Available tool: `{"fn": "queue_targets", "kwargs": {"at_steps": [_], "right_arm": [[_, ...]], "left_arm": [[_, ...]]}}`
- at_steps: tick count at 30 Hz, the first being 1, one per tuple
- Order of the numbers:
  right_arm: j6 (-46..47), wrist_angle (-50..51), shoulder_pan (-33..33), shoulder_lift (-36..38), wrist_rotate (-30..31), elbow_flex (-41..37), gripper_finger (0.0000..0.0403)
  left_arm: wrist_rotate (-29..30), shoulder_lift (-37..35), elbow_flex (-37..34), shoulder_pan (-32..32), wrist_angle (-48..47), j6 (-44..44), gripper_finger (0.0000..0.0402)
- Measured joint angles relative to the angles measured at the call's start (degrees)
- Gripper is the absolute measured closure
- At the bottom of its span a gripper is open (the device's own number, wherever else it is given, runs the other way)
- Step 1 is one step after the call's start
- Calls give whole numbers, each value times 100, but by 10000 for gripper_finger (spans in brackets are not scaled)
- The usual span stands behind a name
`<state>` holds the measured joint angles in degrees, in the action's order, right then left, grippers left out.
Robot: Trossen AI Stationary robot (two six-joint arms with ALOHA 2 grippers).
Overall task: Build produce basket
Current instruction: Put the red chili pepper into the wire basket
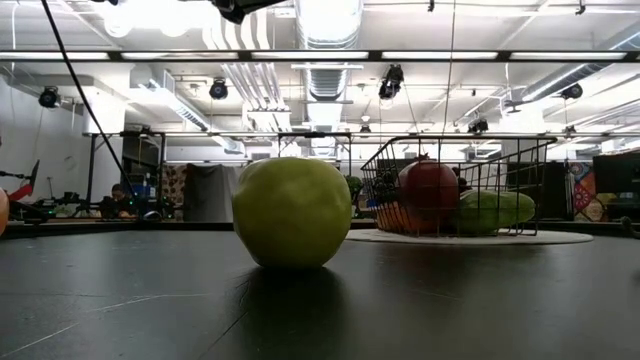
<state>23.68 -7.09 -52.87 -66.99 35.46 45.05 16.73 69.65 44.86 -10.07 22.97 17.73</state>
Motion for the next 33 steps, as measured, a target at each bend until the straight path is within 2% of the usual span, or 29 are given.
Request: {"fn": "queue_targets", "kwargs": {"at_steps": [3,5,7,10,20,25,29,33], "right_arm": [[2656,1833,188,-32,-1078,271,387],[4238,3318,179,-32,-1180,560,392],[5438,4773,148,-79,-1179,864,393],[6484,6355,144,-259,-1422,1240,394],[6723,7943,679,-1362,-2772,2615,394],[6541,8328,897,-1925,-3090,3158,390],[6476,8291,1054,-2206,-3262,3375,355],[6468,8111,1118,-2410,-3410,3431,289]], "left_arm": [[-1,-4,0,-2,62,-90,402],[0,-4,0,-6,57,-108,402],[0,-4,-1,-17,55,-110,402],[-2,-4,-4,-17,54,-110,402],[0,-11,-2,-17,58,-89,402],[0,-13,0,-17,58,-49,402],[0,-13,0,-17,58,-43,402],[0,-14,0,-17,56,-42,402]]}}
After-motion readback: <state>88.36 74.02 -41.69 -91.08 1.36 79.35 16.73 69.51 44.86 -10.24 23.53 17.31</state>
